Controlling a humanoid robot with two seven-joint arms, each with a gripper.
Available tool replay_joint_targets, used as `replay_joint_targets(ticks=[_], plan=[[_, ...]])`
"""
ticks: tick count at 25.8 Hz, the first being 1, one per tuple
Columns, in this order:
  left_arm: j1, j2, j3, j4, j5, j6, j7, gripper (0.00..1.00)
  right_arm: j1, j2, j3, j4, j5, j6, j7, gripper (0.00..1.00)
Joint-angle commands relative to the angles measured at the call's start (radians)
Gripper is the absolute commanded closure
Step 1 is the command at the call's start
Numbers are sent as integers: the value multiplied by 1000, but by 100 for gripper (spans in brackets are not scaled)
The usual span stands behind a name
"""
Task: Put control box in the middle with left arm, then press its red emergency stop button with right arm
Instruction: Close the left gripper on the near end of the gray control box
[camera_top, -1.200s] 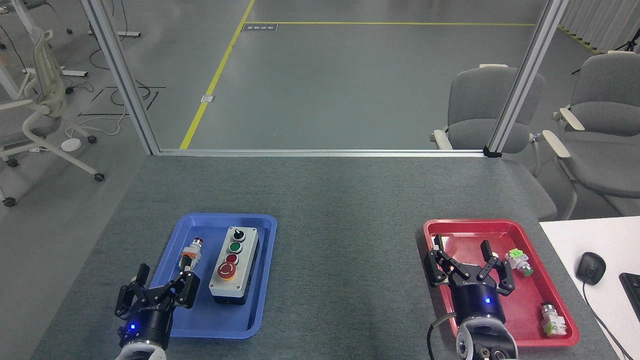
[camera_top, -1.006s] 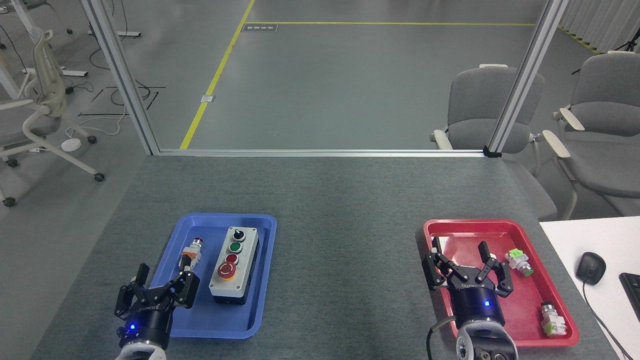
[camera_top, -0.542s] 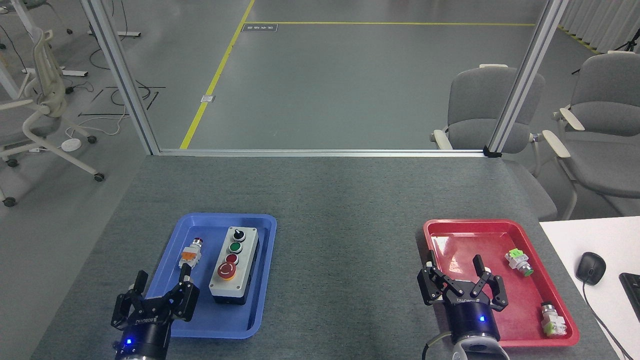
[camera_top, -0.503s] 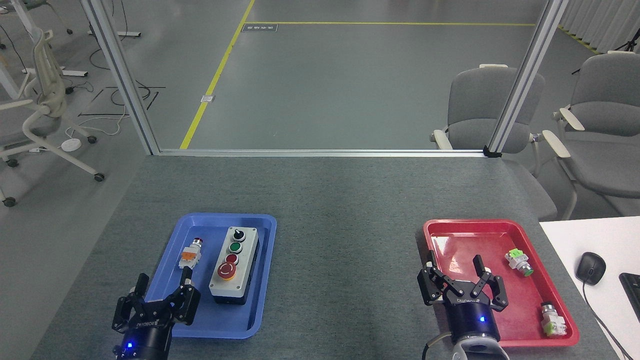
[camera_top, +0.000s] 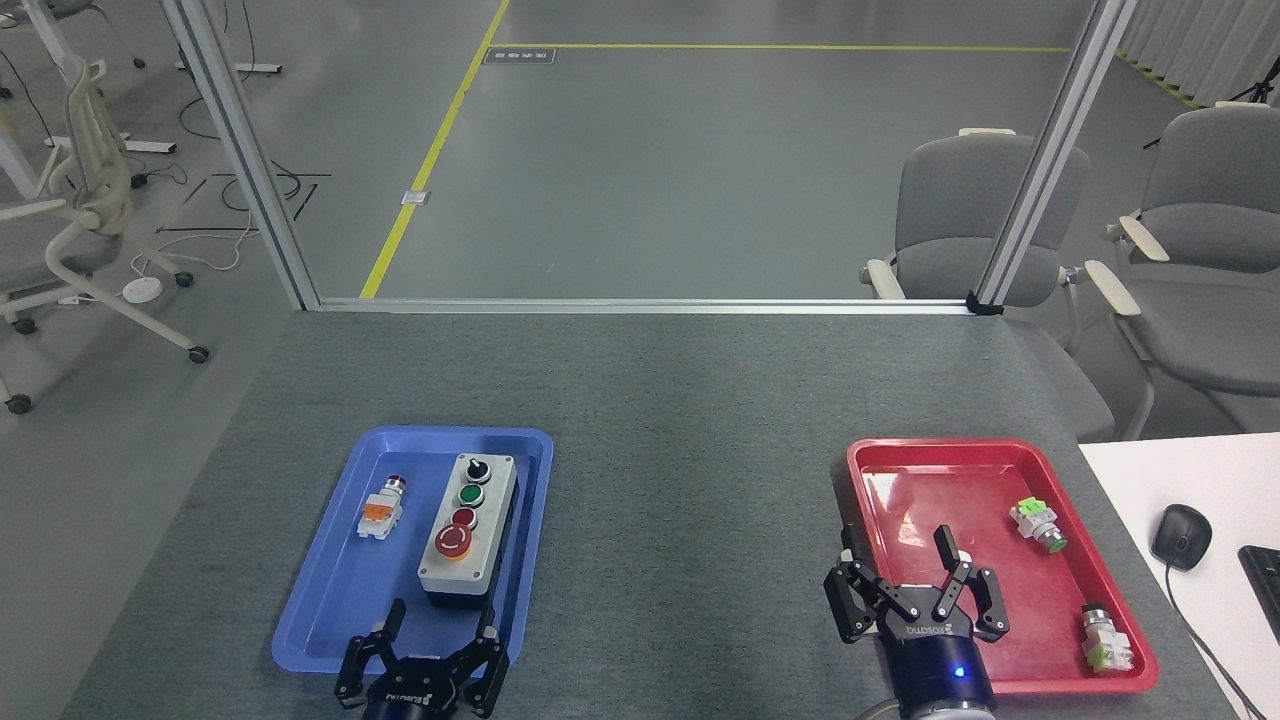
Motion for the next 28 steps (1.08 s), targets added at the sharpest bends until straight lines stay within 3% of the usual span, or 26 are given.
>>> replay_joint_targets(ticks=[1, 6, 11, 17, 28], plan=[[-51, -14, -27, 72, -6, 31, -4, 1, 3, -8, -3, 5, -2, 1, 0, 0], [-154, -16, -27, 183, 4, 57, -12, 1, 3, -11, -15, 4, -5, 7, 5, 0], [-163, -10, -26, 195, 9, 57, -12, 1, 6, -20, -32, -1, -5, 9, 115, 0], [-194, -16, -26, 221, 10, 57, -13, 1, 9, 16, -85, -2, -3, 18, 115, 1], [-252, -20, -26, 312, 15, 48, -13, 1, 1, 15, -94, 2, 3, -100, 129, 0]])
